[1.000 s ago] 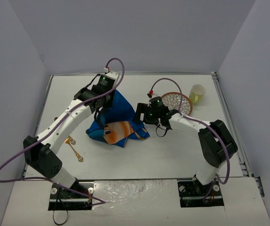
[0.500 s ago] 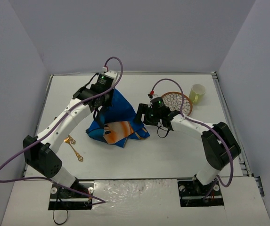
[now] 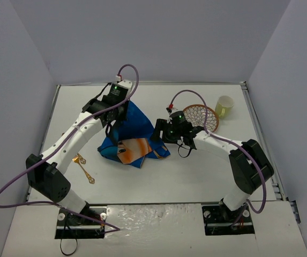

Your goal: Set the dinner table for one person

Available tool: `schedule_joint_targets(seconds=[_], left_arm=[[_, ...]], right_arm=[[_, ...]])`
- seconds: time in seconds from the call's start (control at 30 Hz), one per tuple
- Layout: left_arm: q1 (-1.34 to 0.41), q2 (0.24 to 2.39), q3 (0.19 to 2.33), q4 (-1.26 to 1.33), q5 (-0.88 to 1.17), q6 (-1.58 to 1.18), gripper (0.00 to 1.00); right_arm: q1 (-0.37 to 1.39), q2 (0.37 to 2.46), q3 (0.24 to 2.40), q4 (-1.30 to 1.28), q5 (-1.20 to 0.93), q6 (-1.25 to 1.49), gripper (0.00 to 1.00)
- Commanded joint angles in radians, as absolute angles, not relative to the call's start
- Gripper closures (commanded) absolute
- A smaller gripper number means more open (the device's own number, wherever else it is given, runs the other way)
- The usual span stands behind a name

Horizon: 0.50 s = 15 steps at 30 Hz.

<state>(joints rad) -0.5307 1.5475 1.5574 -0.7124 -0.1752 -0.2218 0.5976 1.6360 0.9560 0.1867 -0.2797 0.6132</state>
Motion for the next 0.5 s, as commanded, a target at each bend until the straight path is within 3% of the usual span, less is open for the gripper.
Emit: schedule_joint_targets(seconds=[0.0, 0.27, 0.47], left_arm=[[-0.519, 1.494, 1.57, -0.663, -0.175, -0.239, 1.0], [-0.512, 1.498, 1.571, -0.658, -0.162, -0.243, 1.0], [-0.508, 1.497, 1.571, -0.658, -0.156, -0.245, 1.0]], right_arm=[[0.61, 1.619, 0.953, 0.219, -0.303, 0.614, 0.38], [0.611, 1.624, 0.941, 0.22, -0.304, 0.611, 0.45], [0.614, 1.622, 0.94, 0.219, -0.304, 0.604, 0.58]])
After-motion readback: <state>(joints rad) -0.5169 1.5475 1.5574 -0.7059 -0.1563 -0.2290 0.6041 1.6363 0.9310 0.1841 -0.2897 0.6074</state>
